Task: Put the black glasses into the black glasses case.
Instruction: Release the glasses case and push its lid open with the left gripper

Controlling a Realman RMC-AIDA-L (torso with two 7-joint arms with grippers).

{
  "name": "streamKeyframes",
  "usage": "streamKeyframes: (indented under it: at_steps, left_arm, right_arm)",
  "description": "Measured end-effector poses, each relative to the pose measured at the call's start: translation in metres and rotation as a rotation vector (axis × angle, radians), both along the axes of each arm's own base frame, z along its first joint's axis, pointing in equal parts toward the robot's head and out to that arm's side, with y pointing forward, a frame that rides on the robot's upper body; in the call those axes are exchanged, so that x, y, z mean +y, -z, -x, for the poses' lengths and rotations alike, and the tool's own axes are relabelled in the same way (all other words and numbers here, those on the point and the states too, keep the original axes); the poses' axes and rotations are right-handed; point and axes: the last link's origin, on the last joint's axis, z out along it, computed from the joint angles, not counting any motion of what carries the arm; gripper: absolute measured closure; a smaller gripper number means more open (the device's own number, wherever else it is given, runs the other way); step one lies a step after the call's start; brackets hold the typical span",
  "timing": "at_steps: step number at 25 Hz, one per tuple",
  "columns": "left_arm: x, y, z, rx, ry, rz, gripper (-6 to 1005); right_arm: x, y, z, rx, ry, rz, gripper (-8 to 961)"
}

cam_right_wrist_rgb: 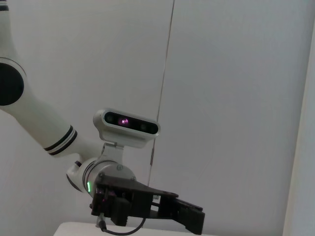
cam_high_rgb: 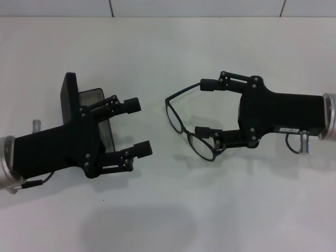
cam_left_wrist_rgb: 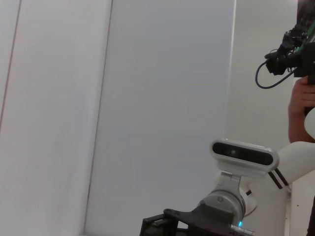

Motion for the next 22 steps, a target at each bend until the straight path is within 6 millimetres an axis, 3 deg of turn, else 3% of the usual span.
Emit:
streamKeyframes:
  at_steps: [22]
  left_arm:
    - [0.0045,0.0016,-0.0054,-0.066,-0.046,-0.033,132]
  right_arm:
    - [-0.0010,0.0001,-0.0022,-0.002,0.006,-0.003,115]
